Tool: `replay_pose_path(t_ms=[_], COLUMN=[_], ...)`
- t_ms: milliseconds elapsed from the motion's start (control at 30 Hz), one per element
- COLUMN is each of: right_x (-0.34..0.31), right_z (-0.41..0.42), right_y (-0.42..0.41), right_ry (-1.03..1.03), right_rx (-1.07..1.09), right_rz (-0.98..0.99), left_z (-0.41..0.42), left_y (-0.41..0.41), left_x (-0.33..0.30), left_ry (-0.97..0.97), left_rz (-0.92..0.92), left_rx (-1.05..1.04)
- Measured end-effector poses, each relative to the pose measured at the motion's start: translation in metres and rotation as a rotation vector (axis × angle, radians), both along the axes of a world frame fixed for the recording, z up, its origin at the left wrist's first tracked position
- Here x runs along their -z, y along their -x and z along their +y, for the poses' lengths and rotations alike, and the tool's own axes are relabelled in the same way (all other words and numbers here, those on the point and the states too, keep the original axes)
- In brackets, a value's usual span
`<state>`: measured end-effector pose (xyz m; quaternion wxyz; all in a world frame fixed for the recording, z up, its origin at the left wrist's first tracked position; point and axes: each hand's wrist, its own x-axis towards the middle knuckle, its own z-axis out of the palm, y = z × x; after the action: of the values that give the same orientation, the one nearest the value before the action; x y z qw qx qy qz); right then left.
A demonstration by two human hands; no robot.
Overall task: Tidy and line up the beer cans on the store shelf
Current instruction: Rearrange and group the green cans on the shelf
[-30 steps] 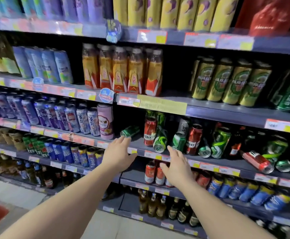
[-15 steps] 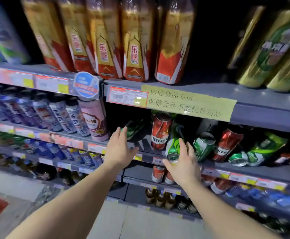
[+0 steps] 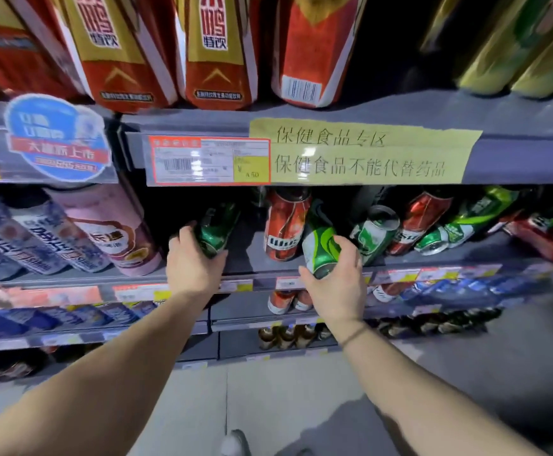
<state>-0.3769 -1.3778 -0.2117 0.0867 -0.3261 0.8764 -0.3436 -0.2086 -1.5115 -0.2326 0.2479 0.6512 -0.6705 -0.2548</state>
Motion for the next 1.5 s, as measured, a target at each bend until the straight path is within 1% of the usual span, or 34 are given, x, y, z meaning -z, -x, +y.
replay_pose_path(t_ms=[133,233,333,467,533,600,633,700,867,1000,1067,1167,1200,1267,1333,1500], right_x=[-0.015,-0.034,-0.045,-0.052,-0.058,-0.060,-0.060,-0.056,-0.046,-0.042,-0.043,-0.040,-0.038,-0.030,-0.021,-0.004], right_z=[0.005,-0.002,-0.012,-0.026,-0.037,-0.045,-0.046,-0.044,-0.030,-0.026,-0.019,-0.003,0.004,0.021,0.039,0.085], right_y=[0.000,0.005,0.012,0.024,0.035,0.042,0.043,0.045,0.035,0.033,0.034,0.038,0.041,0.051,0.068,0.142], right_ry=[0.176,0.241,0.284,0.194,0.088,-0.051,-0.055,0.011,0.147,0.131,0.108,0.102,0.114,0.155,0.192,0.160], right_rx=[0.057,0.118,0.118,0.051,-0.007,-0.064,-0.089,-0.086,-0.053,-0.048,-0.067,-0.127,-0.136,-0.129,-0.080,0.085], right_rz=[-0.040,-0.114,-0.166,-0.091,-0.072,-0.095,-0.100,-0.092,-0.036,-0.065,-0.097,-0.125,-0.141,-0.171,-0.184,-0.169], left_z=[0.009,0.014,0.016,0.015,0.009,0.003,0.002,0.005,0.009,0.014,0.022,0.051,0.061,0.078,0.090,0.133], left_y=[0.000,0.006,0.009,0.013,0.016,0.018,0.019,0.020,0.031,0.038,0.035,0.038,0.043,0.060,0.084,0.163], left_x=[-0.015,-0.028,-0.031,-0.029,-0.028,-0.026,-0.024,-0.023,-0.020,-0.010,-0.003,-0.003,-0.004,-0.008,-0.012,-0.026], left_ry=[0.148,0.177,0.178,0.147,0.102,0.068,0.046,0.001,-0.045,-0.100,-0.043,0.098,0.128,0.161,0.151,0.212], left_rz=[0.143,0.218,0.229,0.205,0.213,0.231,0.243,0.253,0.290,0.315,0.319,0.233,0.225,0.206,0.210,0.251], left_rx=[0.097,0.112,0.131,0.164,0.181,0.225,0.247,0.262,0.225,0.185,0.131,0.049,0.058,0.148,0.249,0.397])
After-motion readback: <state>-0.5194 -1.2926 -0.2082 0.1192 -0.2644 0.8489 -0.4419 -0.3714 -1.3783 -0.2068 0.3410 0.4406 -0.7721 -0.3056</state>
